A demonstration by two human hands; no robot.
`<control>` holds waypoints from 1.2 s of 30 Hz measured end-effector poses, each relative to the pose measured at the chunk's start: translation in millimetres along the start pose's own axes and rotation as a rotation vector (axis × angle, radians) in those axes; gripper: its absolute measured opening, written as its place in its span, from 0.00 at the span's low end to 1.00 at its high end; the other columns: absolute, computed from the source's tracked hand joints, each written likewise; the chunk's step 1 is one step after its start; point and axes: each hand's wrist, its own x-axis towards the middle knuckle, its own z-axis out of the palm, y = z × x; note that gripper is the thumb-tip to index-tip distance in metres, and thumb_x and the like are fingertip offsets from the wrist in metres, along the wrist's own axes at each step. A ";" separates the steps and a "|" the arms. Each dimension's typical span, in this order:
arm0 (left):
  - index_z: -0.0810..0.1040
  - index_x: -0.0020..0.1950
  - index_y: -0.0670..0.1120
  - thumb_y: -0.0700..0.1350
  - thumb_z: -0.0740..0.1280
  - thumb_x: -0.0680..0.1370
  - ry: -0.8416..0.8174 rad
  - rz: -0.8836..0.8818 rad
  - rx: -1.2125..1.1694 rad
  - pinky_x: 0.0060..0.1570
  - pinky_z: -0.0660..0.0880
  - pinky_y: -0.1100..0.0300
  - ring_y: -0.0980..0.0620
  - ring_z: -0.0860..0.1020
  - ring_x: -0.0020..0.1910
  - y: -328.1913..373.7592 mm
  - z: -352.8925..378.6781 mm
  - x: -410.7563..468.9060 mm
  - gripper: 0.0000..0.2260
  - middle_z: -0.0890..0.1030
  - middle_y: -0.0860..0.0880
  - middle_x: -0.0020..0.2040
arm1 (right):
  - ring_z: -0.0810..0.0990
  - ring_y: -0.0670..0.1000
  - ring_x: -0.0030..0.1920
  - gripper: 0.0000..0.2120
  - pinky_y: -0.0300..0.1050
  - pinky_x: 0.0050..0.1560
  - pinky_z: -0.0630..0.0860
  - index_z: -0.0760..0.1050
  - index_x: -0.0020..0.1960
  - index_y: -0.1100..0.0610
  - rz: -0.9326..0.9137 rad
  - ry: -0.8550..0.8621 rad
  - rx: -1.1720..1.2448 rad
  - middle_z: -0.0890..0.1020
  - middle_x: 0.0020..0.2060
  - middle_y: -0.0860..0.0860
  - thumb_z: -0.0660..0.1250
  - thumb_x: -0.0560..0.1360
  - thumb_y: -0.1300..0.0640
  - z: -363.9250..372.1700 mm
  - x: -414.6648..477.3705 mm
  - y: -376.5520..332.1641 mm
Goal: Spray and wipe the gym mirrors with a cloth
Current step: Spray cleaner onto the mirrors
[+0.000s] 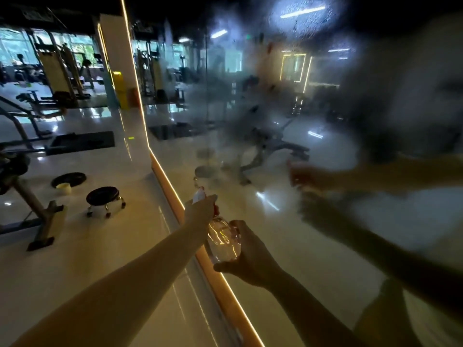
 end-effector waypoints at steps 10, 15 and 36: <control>0.69 0.68 0.44 0.40 0.70 0.82 -0.124 -0.097 -0.032 0.41 0.79 0.57 0.49 0.79 0.42 -35.9 2.7 10.2 0.17 0.77 0.44 0.45 | 0.75 0.51 0.68 0.51 0.51 0.65 0.79 0.57 0.75 0.46 0.145 -0.105 -0.014 0.72 0.72 0.46 0.82 0.62 0.36 11.9 -2.9 31.6; 0.72 0.64 0.44 0.40 0.70 0.82 -0.154 -0.081 -0.063 0.49 0.79 0.53 0.48 0.79 0.45 -42.1 20.8 -12.1 0.13 0.78 0.43 0.46 | 0.74 0.49 0.69 0.54 0.51 0.66 0.78 0.55 0.77 0.46 0.160 -0.101 -0.052 0.70 0.72 0.46 0.83 0.62 0.38 -0.9 -17.9 38.7; 0.76 0.56 0.51 0.43 0.67 0.83 -0.029 0.087 -0.015 0.39 0.74 0.60 0.47 0.78 0.48 -28.6 14.7 -54.8 0.04 0.78 0.44 0.49 | 0.75 0.47 0.69 0.53 0.50 0.65 0.79 0.59 0.81 0.45 -0.082 -0.067 -0.067 0.71 0.74 0.43 0.76 0.64 0.28 -9.7 -45.9 23.9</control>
